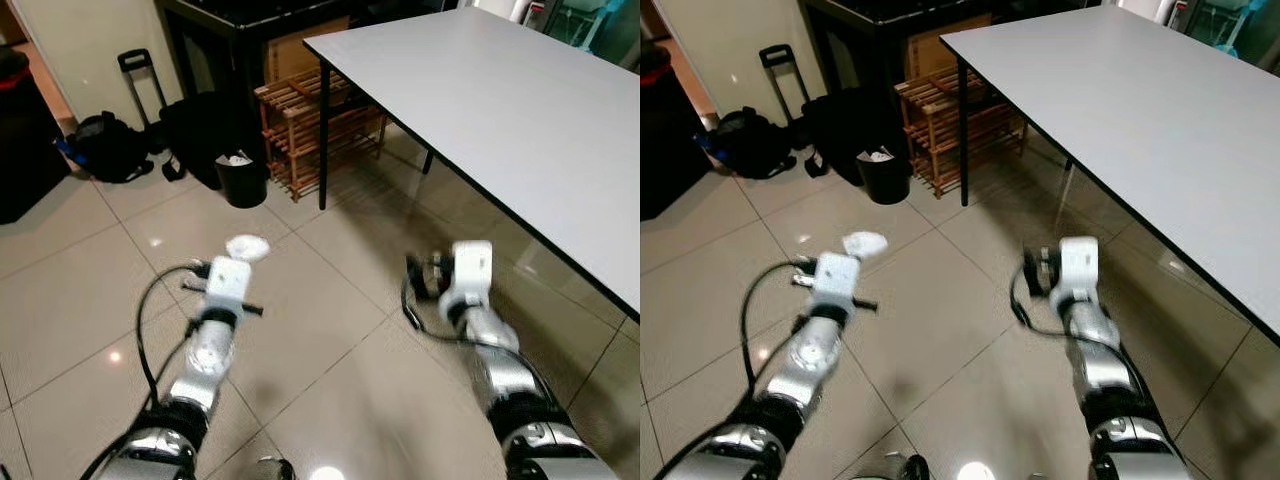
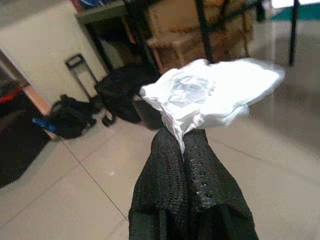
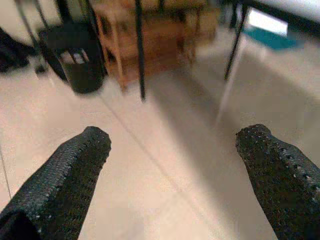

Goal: Picking trash to rubbish bin

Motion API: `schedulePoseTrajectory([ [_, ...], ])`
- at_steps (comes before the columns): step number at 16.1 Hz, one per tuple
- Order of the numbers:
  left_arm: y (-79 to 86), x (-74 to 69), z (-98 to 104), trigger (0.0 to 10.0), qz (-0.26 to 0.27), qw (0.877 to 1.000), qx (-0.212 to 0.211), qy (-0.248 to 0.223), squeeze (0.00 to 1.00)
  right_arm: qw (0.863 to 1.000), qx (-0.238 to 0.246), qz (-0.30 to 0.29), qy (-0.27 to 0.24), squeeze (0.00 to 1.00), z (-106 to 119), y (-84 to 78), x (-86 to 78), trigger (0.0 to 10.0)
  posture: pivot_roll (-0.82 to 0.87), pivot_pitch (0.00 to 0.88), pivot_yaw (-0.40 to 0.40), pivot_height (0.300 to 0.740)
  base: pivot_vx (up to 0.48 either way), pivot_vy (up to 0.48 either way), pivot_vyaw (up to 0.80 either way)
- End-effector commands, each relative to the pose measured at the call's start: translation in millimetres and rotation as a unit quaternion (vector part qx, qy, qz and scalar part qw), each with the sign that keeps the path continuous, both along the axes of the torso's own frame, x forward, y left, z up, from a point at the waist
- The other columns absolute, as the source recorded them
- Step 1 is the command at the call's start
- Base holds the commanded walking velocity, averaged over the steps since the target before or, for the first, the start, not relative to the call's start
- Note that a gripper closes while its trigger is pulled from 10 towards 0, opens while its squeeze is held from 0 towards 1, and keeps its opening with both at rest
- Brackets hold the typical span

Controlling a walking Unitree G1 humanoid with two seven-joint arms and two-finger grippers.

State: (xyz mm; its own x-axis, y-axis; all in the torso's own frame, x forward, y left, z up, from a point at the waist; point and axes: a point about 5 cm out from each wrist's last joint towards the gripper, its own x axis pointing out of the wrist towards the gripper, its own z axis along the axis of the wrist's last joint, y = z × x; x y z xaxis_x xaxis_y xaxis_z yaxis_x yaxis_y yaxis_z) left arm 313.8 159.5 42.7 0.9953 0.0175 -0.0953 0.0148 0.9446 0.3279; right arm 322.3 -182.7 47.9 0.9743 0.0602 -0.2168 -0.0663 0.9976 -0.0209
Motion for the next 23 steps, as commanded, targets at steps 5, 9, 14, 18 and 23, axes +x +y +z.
schedulePoseTrajectory([
  [5, 10.4, -31.1, -42.8, 10.0, -0.003, 0.994, 0.037, 0.102, 0.00, 0.994, -0.031, -0.001, 0.106, 0.00, -45.4, -5.0, -30.8, 10.0, -0.05, 0.099, 0.027, 0.740, 0.000, 0.000, 0.00],
  [9, 9.0, -46.1, -59.5, 10.0, -0.002, 0.989, 0.023, 0.145, 0.00, 0.983, -0.045, 0.002, 0.178, 0.00, -72.4, -7.6, -55.8, 10.0, -0.05, 0.101, 0.020, 0.740, 0.000, 0.000, 0.00],
  [14, 12.8, -65.3, -78.5, 10.0, 0.004, 0.979, 0.015, 0.205, 0.00, 0.969, -0.053, -0.004, 0.242, 0.00, -96.3, -10.7, -84.9, 10.0, -0.05, 0.112, 0.015, 0.740, 0.000, 0.000, 0.00],
  [18, 18.6, -81.9, -92.4, 10.0, 0.010, 0.967, 0.018, 0.253, 0.00, 0.958, -0.058, -0.007, 0.279, 0.00, -108.1, -13.1, -101.9, 10.0, -0.04, 0.120, 0.013, 0.740, 0.000, 0.000, 0.00],
  [23, 33.5, -121.5, -117.3, 10.0, 0.052, 0.939, 0.005, 0.339, 0.00, 0.937, -0.057, -0.010, 0.344, 0.00, -128.3, -16.8, -137.7, 10.0, -0.04, 0.129, 0.013, 0.740, 0.000, 0.000, 0.00],
])
